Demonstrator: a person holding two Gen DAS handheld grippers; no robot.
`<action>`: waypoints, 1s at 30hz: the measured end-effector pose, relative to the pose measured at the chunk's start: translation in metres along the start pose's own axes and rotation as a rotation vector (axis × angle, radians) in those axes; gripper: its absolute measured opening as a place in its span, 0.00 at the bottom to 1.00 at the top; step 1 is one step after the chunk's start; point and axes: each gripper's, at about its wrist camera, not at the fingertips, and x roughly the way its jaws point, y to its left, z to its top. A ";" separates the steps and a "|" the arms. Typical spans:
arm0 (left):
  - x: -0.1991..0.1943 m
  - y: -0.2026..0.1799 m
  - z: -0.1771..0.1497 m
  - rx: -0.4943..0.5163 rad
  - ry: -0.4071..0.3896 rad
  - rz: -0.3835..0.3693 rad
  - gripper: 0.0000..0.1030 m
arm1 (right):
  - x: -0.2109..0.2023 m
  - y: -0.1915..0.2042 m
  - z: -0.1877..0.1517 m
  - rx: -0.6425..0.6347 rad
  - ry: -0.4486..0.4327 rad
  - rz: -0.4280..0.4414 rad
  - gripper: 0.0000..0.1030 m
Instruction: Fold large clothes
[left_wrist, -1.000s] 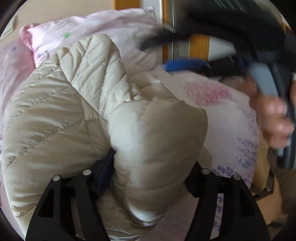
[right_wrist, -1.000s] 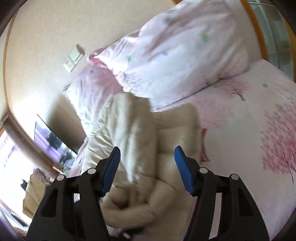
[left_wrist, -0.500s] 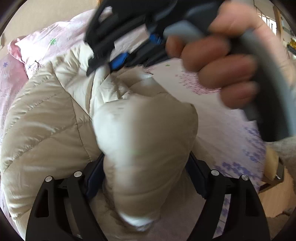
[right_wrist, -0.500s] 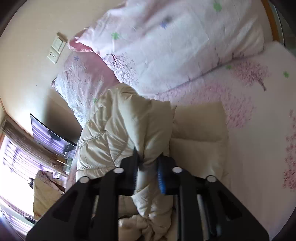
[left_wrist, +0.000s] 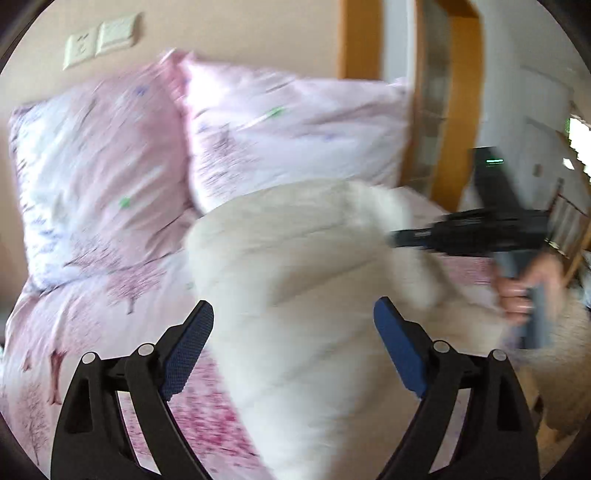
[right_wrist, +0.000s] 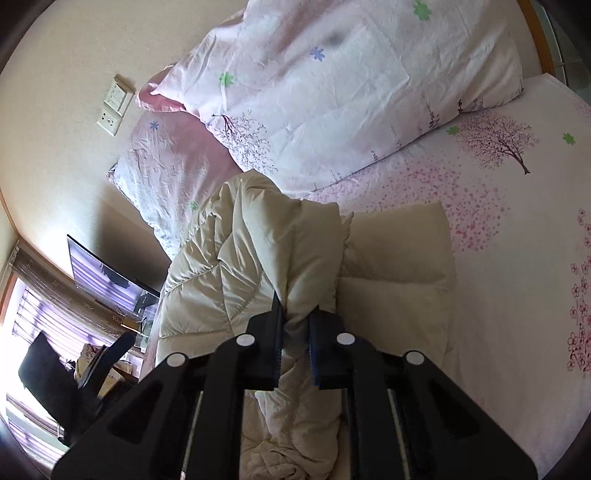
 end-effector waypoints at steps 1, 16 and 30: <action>0.006 0.002 -0.002 -0.010 0.019 0.018 0.87 | -0.001 -0.001 0.000 0.003 -0.001 -0.001 0.12; 0.081 0.011 -0.011 -0.065 0.189 -0.075 0.86 | 0.020 -0.075 0.003 0.229 0.080 -0.012 0.12; 0.044 0.007 -0.012 0.005 0.098 -0.062 0.86 | -0.046 -0.031 -0.026 0.010 -0.106 -0.143 0.40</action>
